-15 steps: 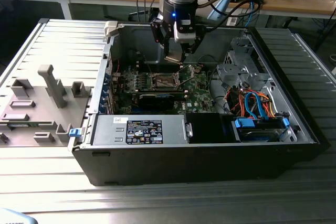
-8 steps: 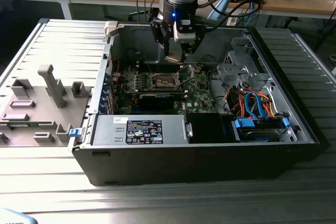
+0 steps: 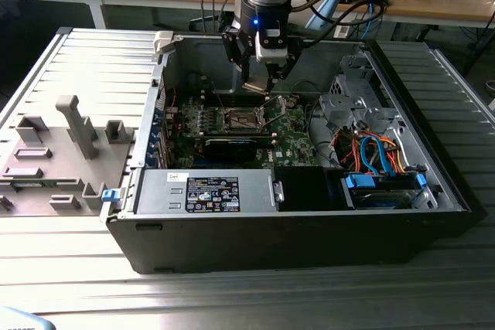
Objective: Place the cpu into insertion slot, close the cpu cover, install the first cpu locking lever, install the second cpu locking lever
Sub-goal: 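Place the cpu into insertion slot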
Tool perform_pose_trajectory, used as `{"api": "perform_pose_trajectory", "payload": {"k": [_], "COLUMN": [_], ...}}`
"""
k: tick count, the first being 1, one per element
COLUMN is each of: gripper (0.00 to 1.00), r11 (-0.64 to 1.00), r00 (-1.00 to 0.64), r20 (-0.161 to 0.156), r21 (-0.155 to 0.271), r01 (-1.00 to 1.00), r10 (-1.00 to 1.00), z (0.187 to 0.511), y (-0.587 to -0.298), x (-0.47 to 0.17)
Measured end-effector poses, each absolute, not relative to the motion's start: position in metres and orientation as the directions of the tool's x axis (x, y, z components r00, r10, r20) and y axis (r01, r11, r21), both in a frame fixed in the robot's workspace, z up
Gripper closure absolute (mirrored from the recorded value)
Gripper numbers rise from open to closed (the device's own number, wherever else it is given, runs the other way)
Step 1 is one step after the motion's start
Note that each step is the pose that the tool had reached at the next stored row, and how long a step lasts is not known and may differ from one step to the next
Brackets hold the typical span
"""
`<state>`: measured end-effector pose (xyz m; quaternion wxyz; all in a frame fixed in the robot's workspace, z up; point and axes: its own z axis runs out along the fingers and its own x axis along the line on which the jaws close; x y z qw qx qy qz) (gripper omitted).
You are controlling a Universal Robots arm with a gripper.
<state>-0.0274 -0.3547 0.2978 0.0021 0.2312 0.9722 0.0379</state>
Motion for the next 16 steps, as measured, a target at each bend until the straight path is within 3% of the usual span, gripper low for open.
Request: {"api": "perform_pose_trajectory", "payload": {"k": [16], "gripper": [0.45], "r11": [0.881], "r00": [-0.884], "r20": [0.014], "r21": [0.075], "r01": [0.466], "r10": [0.467], "z": [0.2976], "y": [-0.3547], "x": [-0.0274]}}
